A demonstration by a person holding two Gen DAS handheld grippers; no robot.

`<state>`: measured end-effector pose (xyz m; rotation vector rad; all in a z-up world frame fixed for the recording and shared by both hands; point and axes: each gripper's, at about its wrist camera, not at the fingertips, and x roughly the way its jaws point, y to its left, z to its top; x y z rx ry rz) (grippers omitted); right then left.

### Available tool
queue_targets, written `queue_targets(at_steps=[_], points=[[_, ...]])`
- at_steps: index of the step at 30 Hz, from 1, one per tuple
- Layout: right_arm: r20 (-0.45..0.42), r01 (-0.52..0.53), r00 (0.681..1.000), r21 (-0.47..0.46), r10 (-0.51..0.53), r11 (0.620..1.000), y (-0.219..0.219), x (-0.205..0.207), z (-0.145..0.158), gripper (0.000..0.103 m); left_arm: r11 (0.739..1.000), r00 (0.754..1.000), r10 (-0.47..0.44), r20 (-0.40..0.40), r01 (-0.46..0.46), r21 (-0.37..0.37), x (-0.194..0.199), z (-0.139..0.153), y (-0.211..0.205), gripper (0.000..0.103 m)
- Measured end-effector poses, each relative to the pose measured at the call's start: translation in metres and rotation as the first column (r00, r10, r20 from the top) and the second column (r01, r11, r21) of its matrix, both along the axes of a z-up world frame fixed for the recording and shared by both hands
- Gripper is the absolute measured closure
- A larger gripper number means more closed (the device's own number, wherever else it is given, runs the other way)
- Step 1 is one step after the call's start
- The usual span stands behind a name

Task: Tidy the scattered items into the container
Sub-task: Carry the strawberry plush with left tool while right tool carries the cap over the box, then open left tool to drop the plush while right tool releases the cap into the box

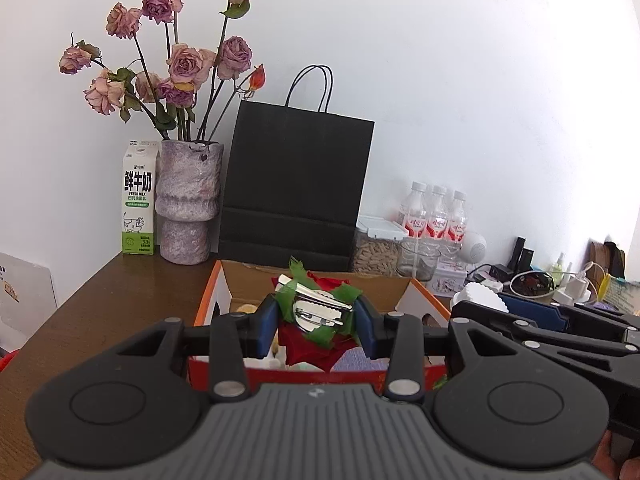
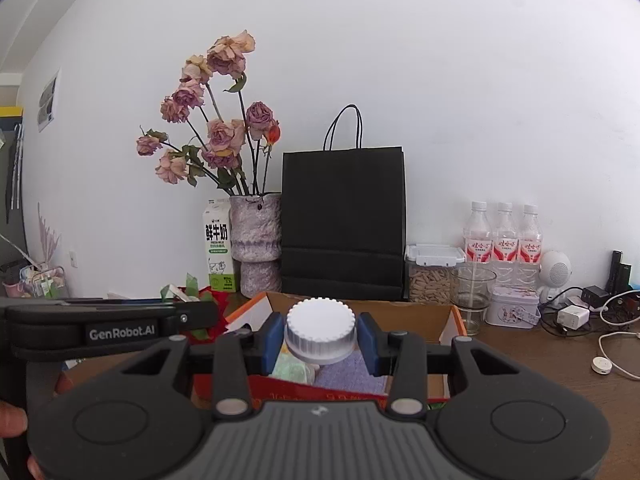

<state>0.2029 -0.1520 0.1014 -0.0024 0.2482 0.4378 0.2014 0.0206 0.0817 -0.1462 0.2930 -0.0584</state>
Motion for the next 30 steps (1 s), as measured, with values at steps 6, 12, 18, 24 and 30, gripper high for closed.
queue_targets(at_steps=[6, 12, 18, 24, 30], points=[[-0.018, 0.011, 1.000, 0.033, -0.010, 0.999, 0.015, 0.041, 0.002, 0.064, 0.999, 0.999, 0.027, 0.025, -0.026, -0.033, 0.036, 0.006, 0.014, 0.062], [-0.066, 0.061, 0.996, 0.083, -0.056, 0.995, 0.022, 0.093, 0.000, 0.064, 0.998, 0.999, 0.037, -0.004, -0.037, -0.042, 0.081, -0.002, 0.019, 0.062], [-0.144, 0.149, 0.979, 0.032, -0.143, 0.988, 0.018, 0.135, -0.026, 0.064, 0.998, 0.997, 0.041, -0.060, -0.043, -0.035, 0.120, -0.018, 0.021, 0.062], [-0.222, 0.197, 0.954, -0.034, -0.200, 0.980, 0.017, 0.155, -0.051, 0.064, 1.000, 0.992, -0.009, -0.129, 0.011, 0.013, 0.147, -0.042, 0.001, 0.062], [-0.243, 0.219, 0.942, -0.086, -0.233, 0.972, 0.019, 0.159, -0.057, 0.064, 0.998, 0.986, -0.011, -0.168, 0.021, 0.052, 0.152, -0.055, -0.007, 0.062]])
